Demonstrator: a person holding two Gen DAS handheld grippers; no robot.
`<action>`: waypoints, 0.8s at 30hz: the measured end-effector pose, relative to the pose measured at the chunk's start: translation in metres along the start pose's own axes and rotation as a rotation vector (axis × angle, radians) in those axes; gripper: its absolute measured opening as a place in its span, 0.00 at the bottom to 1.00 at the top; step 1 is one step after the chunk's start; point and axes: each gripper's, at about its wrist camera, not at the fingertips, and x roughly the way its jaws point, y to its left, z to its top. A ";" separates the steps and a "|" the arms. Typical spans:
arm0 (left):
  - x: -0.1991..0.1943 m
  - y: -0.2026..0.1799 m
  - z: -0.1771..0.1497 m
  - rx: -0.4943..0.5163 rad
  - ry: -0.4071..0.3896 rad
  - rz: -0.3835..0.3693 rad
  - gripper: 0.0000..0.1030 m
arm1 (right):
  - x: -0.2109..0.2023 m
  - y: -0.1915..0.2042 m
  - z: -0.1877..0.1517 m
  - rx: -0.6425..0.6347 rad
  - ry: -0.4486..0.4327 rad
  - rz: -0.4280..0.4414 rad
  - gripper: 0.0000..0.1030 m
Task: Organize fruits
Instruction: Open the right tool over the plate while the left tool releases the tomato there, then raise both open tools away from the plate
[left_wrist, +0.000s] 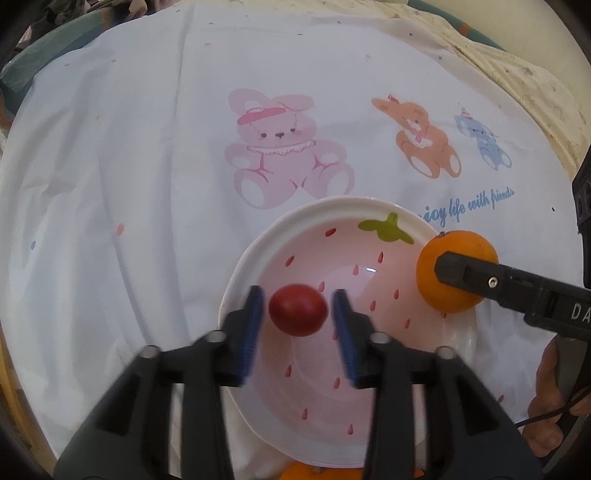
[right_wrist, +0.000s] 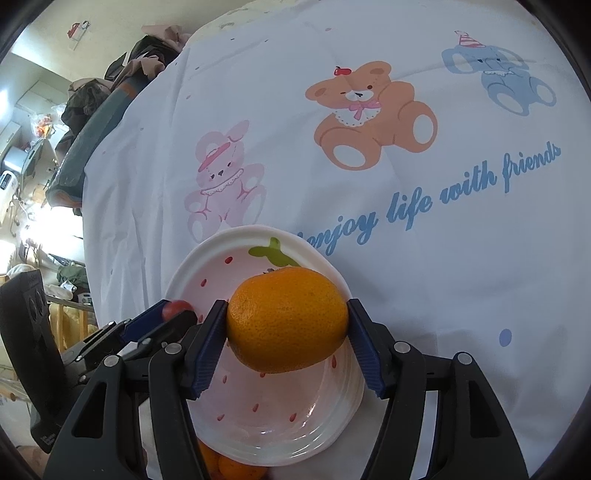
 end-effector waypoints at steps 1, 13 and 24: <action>0.000 0.000 -0.001 -0.004 -0.001 0.002 0.53 | -0.001 0.001 0.000 -0.002 -0.002 0.000 0.65; -0.025 -0.006 -0.001 -0.013 -0.069 0.001 0.88 | -0.038 0.006 0.010 -0.002 -0.152 0.057 0.92; -0.068 0.007 -0.007 -0.053 -0.122 0.009 0.88 | -0.063 0.025 -0.004 -0.062 -0.178 0.046 0.92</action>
